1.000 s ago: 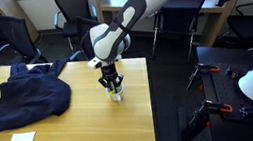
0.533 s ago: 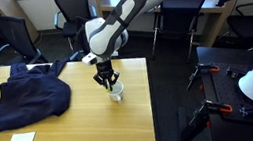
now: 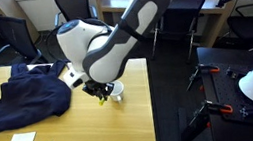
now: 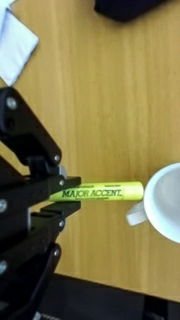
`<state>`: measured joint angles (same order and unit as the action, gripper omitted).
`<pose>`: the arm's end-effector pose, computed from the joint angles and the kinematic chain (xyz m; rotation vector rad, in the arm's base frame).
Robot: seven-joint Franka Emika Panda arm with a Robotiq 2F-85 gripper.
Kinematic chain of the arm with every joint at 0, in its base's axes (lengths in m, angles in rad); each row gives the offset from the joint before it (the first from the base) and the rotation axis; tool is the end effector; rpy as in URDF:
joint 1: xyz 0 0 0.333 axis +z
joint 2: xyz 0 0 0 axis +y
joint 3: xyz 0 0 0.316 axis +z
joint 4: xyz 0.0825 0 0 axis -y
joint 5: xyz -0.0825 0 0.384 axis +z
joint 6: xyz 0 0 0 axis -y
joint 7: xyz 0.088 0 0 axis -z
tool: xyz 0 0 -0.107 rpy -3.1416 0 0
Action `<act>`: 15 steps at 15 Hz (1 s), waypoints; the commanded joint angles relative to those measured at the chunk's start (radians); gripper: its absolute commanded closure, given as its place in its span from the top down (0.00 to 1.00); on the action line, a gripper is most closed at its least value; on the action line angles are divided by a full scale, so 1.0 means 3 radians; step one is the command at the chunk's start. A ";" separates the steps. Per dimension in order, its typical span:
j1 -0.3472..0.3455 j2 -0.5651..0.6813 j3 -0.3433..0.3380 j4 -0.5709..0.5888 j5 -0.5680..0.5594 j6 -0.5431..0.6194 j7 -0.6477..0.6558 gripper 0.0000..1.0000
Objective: Remove the marker from the cup and put it on the table
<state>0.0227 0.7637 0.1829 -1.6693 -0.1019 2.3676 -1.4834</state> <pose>0.6617 0.1246 0.1607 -2.0027 -2.3198 0.0092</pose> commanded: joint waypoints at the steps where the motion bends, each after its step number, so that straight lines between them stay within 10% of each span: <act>1: 0.0440 0.0176 -0.0271 0.0113 -0.0655 0.0197 0.0447 0.05; 10: 0.0567 0.0977 -0.0200 0.0860 -0.1319 0.0383 0.0183 0.05; 12: 0.0594 0.1061 -0.0203 0.0982 -0.1313 0.0375 0.0139 0.44; 15: 0.0512 0.1057 -0.0122 0.1008 -0.1219 0.0369 0.0043 0.56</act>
<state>0.2021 1.0730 0.1210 -1.3912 -0.4766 2.4775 -1.4339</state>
